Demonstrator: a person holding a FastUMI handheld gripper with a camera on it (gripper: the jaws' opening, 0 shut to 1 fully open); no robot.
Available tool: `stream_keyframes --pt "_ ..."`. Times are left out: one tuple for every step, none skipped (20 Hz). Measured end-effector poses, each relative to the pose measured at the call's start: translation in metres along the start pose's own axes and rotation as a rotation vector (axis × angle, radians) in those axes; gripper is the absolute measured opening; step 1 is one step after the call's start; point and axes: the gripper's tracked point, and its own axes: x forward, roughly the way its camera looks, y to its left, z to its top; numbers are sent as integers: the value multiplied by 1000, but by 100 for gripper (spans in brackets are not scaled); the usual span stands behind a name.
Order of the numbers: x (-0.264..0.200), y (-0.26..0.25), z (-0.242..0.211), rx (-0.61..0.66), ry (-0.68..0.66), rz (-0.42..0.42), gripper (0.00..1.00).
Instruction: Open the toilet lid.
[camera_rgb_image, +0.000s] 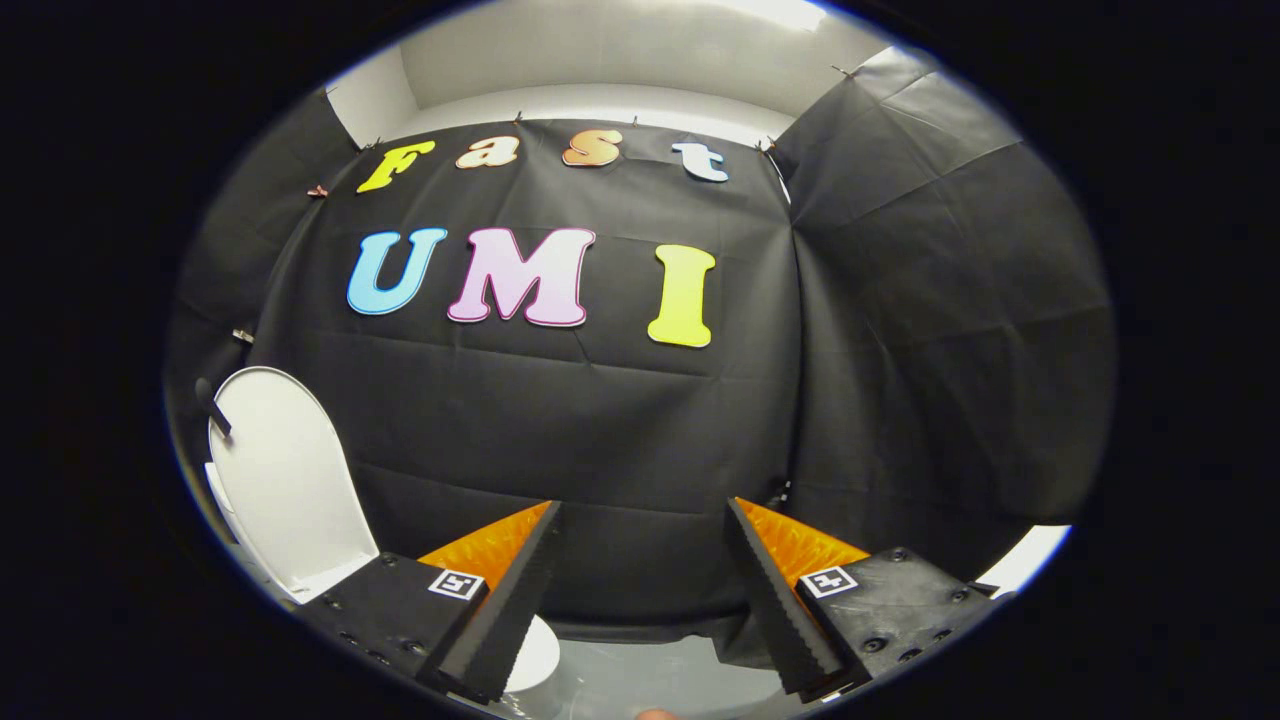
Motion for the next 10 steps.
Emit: stream_keyframes --pt "0 -1 0 0 0 -1 99" --pt "1 0 -1 1 2 -1 99" --pt "2 -1 -2 1 3 -2 99" --pt "1 -1 -2 0 6 -2 99" --pt "1 -1 -2 3 6 -1 99" --pt "1 -1 -2 4 6 -1 99" --pt "2 -2 -2 3 5 -3 99" --pt "2 -2 -2 2 3 -2 99" --pt "2 -2 -1 0 2 -2 99" --pt "1 -1 -1 -2 1 -1 99"
